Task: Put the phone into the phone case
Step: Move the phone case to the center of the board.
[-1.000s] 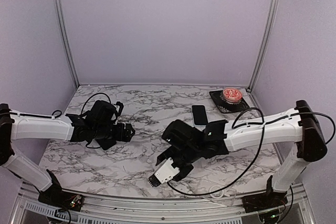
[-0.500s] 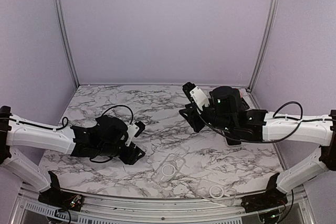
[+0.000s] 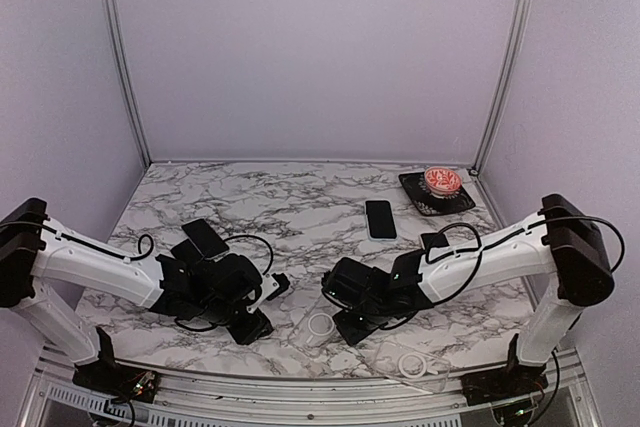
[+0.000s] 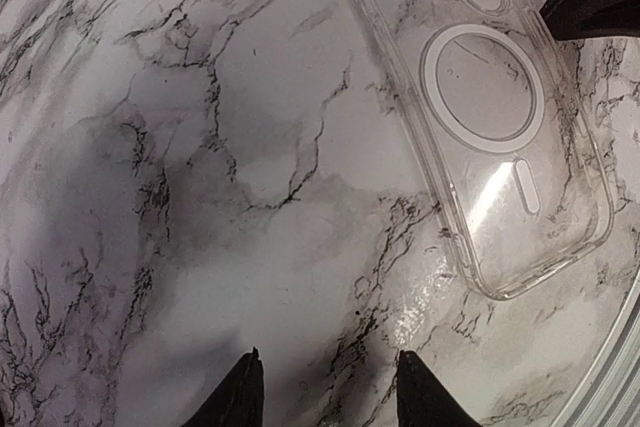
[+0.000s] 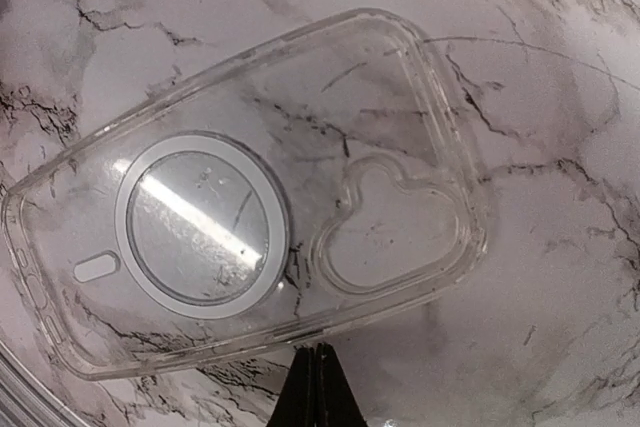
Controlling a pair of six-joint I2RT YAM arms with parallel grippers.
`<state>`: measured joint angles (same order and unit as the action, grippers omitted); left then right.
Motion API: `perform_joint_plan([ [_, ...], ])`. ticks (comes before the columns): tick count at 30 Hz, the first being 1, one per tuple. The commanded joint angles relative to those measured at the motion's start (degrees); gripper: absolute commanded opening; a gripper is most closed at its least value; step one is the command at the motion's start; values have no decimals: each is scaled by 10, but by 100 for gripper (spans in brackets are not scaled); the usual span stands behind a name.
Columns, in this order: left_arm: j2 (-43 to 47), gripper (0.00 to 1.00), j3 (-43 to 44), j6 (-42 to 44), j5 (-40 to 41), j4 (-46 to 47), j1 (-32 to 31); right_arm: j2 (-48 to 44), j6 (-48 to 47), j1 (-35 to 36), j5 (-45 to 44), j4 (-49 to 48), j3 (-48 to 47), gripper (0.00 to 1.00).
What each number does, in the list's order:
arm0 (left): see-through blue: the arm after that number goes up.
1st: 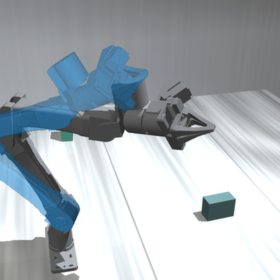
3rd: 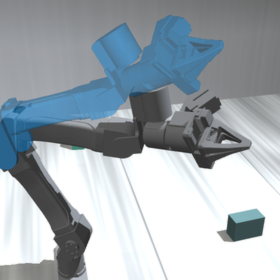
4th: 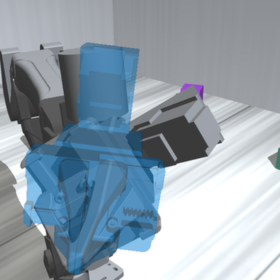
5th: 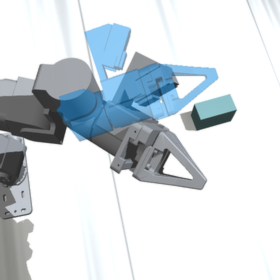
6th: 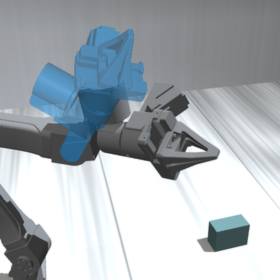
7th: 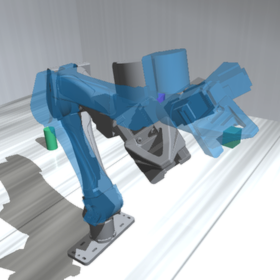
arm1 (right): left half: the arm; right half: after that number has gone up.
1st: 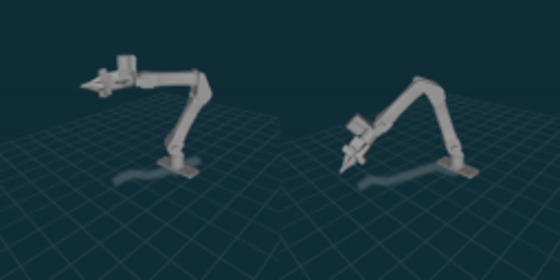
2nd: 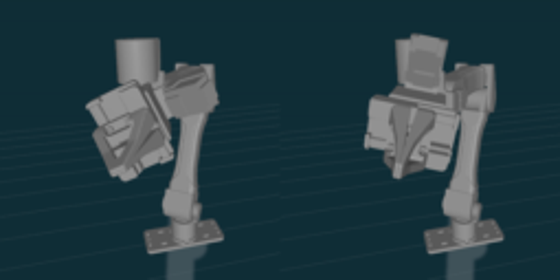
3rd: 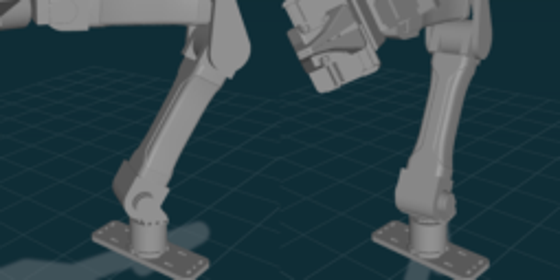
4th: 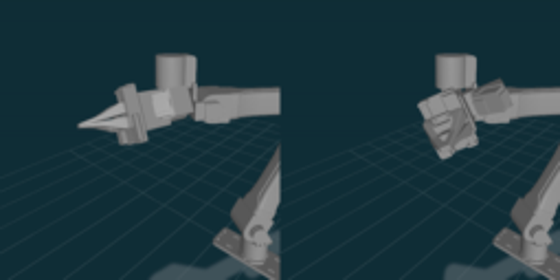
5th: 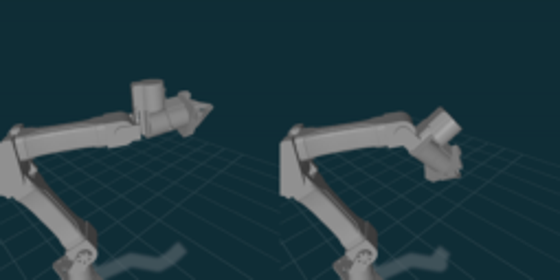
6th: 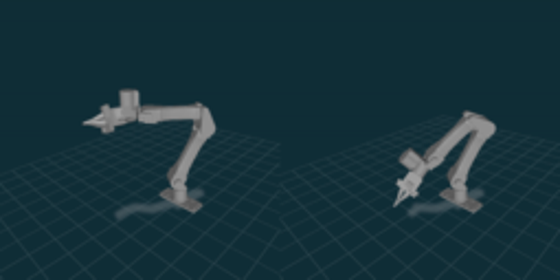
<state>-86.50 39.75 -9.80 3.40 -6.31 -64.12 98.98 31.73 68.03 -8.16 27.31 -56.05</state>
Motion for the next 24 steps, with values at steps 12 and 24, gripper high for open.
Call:
perform_joint_plan([
  [12,-108,37,65,42,52,16,-13,59,48,-72,-51,-70,-27,0],
  [24,-169,34,124,26,93,77,13,80,9,-89,-50,-118,-88,0],
])
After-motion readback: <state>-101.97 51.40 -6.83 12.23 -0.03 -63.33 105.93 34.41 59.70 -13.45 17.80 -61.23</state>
